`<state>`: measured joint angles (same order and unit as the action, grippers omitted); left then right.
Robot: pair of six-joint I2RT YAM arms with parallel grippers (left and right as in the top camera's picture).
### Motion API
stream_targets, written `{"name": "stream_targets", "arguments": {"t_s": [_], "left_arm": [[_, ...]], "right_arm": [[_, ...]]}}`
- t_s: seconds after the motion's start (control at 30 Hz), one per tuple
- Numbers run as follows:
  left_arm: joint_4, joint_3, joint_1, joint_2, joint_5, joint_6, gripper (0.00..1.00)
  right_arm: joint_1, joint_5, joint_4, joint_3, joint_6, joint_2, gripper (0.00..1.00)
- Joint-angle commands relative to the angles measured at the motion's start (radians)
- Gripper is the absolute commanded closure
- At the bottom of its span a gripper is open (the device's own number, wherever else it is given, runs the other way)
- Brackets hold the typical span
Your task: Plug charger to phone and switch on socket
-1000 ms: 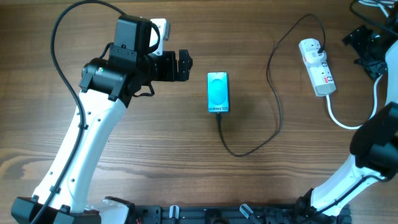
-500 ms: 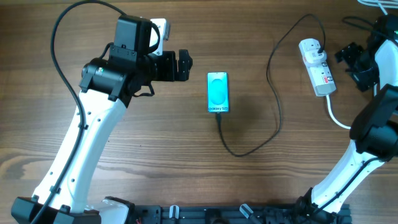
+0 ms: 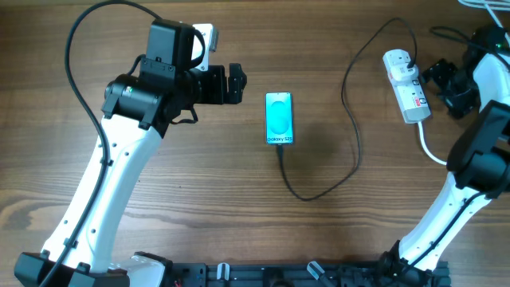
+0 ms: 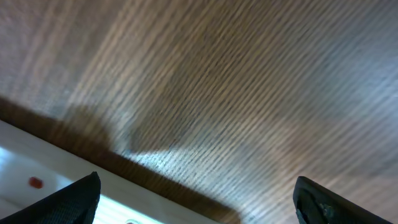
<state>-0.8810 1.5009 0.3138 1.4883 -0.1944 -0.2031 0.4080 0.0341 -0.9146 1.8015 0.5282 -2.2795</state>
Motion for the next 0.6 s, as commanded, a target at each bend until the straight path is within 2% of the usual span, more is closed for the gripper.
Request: {"name": "stream_targets", "arguments": {"t_s": [0.0,0.57], "left_arm": [[0.0,0.0,-0.005,0.0,0.01,0.013,0.0],[0.0,0.0,-0.005,0.0,0.01,0.013,0.0]], "right_arm": [[0.003,0.054,0.013,-0.009,-0.013,-0.023,0.01],[0.002,0.102,0.019,-0.01,-0.032,-0.024,0.01]]}}
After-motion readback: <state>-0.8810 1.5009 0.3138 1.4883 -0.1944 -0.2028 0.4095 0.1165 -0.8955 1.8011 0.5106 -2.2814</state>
